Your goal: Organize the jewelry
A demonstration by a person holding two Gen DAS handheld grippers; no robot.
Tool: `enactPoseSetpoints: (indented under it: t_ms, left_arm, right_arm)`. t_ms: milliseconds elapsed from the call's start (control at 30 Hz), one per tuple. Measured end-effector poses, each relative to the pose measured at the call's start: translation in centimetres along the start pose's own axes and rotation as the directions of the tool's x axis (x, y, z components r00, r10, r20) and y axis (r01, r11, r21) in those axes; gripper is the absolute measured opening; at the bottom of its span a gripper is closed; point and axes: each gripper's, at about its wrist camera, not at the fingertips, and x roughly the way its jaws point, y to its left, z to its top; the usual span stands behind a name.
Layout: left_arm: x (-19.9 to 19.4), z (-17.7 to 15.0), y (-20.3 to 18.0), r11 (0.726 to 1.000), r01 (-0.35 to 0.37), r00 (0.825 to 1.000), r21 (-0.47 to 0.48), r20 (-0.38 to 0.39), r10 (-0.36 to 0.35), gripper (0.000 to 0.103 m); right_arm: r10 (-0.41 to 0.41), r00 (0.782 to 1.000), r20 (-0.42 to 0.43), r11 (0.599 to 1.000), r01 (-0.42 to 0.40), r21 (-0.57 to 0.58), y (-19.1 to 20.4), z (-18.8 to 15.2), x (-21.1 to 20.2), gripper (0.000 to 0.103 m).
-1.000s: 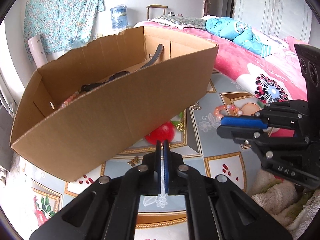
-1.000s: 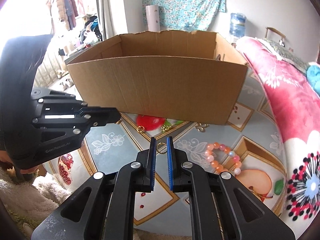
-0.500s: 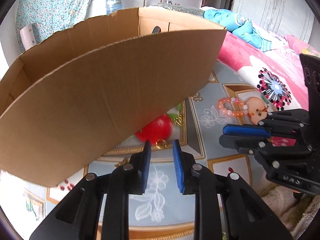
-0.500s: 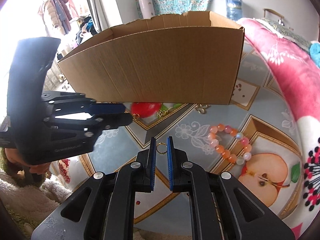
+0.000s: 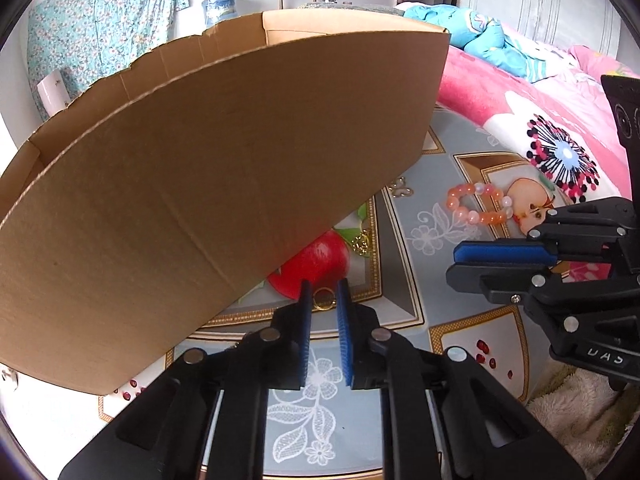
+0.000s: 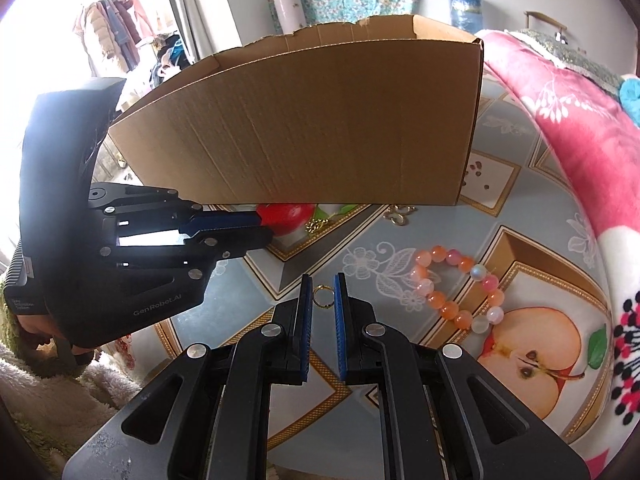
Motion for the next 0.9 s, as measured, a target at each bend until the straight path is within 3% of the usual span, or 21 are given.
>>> enactPoseSetpoints:
  t_ms: [500,900]
  left_arm:
    - [-0.5,-0.1,-0.3,1.0,0.007,1.0,0.008,0.002,-0.007,0.011]
    - [-3.0,0.0,-0.5,1.0,0.009,0.999,0.006,0.046,-0.009,0.011]
  right_arm:
    - [-0.005,1.0,0.025,1.0,0.005,0.013,-0.3,-0.1,-0.8,0.008]
    - [-0.021,0.998,0.062,1.0,0.02,0.009,-0.6,-0.2,-2.5,0.008]
